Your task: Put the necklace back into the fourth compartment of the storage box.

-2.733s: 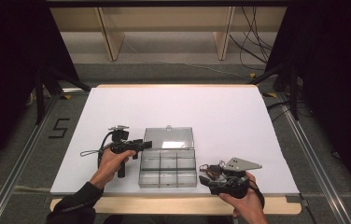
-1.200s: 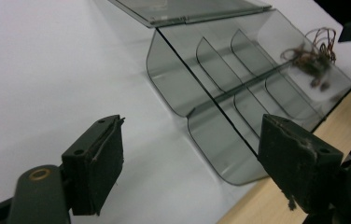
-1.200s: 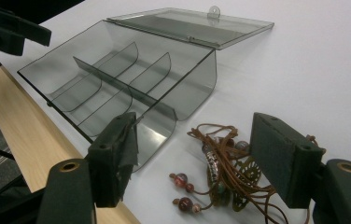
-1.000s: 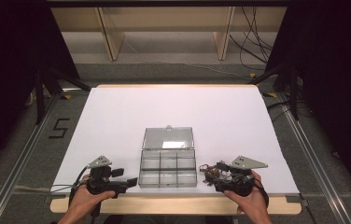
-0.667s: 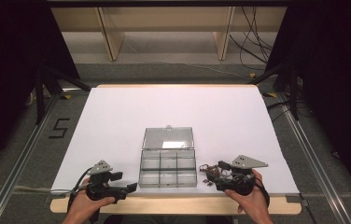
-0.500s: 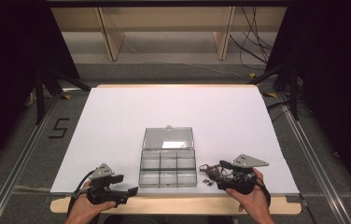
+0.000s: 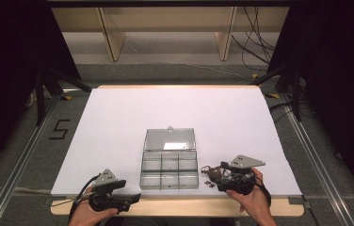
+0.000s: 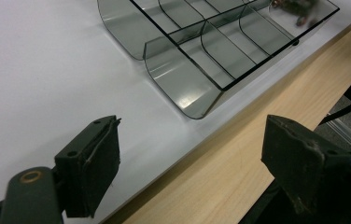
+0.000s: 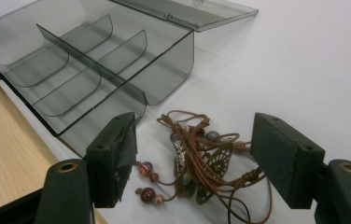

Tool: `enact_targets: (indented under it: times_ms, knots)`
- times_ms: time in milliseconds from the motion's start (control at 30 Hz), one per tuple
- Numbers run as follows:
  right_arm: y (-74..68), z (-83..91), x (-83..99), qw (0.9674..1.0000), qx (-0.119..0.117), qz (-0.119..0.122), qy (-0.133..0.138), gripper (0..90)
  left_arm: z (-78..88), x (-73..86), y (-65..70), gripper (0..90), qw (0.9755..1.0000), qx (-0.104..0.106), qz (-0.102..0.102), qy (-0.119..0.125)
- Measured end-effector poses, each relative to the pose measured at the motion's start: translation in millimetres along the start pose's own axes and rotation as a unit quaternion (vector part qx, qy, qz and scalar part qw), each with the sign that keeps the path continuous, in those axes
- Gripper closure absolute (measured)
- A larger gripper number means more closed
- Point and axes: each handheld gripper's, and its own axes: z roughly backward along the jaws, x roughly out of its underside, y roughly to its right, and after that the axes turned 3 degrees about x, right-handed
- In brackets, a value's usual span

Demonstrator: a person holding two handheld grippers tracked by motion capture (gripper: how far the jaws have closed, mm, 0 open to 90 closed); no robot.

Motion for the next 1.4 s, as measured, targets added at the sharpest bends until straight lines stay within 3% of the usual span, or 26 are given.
enact_targets:
  times_ms: [133, 167, 233, 400, 467, 500, 533, 700, 800, 833, 900, 1000, 1100, 1167, 1233, 1400]
  knots:
    - [0.3, -4.9, -1.2, 0.9998, 0.009, 0.003, -0.016, 33.2, -1.5, 0.5, 1.8, 19.1, 1.0000, 0.004, 0.009, -0.002]
    - [1.9, -6.0, -0.9, 0.9995, 0.014, 0.006, -0.026, 33.5, -1.0, 0.3, 0.9, 19.1, 1.0000, 0.004, -0.005, -0.003]
    - [2.9, -7.4, -0.3, 0.9993, 0.016, 0.005, -0.034, 33.5, -1.3, 0.4, 0.9, 19.1, 1.0000, 0.006, -0.004, -0.003]
    - [5.1, -12.3, 1.1, 0.9988, 0.014, -0.001, -0.048, 33.6, -2.0, 0.7, 1.6, 19.1, 1.0000, 0.005, 0.007, 0.003]
    - [5.5, -13.5, 1.3, 0.9987, 0.010, -0.006, -0.050, 33.7, -2.1, 0.7, 1.7, 19.2, 0.9999, 0.005, 0.010, 0.002]
    - [6.2, -15.3, 2.4, 0.9984, 0.004, -0.020, -0.053, 35.4, -1.8, 0.8, 0.4, 19.5, 1.0000, 0.003, -0.003, -0.001]
    - [8.1, -16.5, 3.0, 0.9985, -0.008, -0.022, -0.049, 36.5, -1.8, 0.9, 0.4, 19.6, 1.0000, 0.006, -0.004, 0.000]
    - [9.7, -17.6, 5.4, 0.9966, -0.012, -0.050, -0.064, 43.1, -1.3, 0.4, 0.7, 19.8, 1.0000, 0.006, -0.002, 0.001]
    - [11.4, -19.2, 6.2, 0.9961, -0.022, -0.053, -0.068, 45.9, -1.2, 0.3, 0.5, 19.9, 1.0000, 0.006, -0.003, 0.001]
    - [10.6, -18.8, 6.3, 0.9962, -0.016, -0.049, -0.070, 46.6, -1.2, 0.2, 0.6, 19.9, 1.0000, 0.007, -0.004, 0.000]
    - [9.9, -18.1, 5.4, 0.9956, -0.025, -0.046, -0.077, 53.0, -0.6, 0.1, 0.6, 20.1, 0.9999, 0.007, -0.007, -0.004]
    - [8.5, -17.3, 4.5, 0.9972, -0.017, -0.033, -0.065, 65.3, -0.7, 0.0, 0.4, 20.2, 0.9999, 0.008, -0.006, -0.002]
    - [7.2, -15.4, 3.6, 0.9970, -0.026, -0.031, -0.066, 71.1, -0.9, 0.5, 0.8, 20.3, 1.0000, 0.007, -0.006, -0.001]
    - [3.6, -10.9, 0.2, 0.9977, -0.028, -0.018, -0.060, 82.5, -0.7, 0.1, 0.3, 20.4, 0.9999, 0.008, -0.008, -0.004]
    - [1.3, -9.0, -1.3, 0.9979, -0.030, -0.007, -0.056, 86.6, -0.6, 0.1, 0.6, 20.6, 0.9999, 0.008, -0.006, -0.002]
    - [-1.2, -4.9, -5.1, 0.9985, -0.027, 0.007, -0.047, 87.3, -1.3, 0.4, 0.4, 20.6, 0.9999, 0.006, -0.006, 0.005]
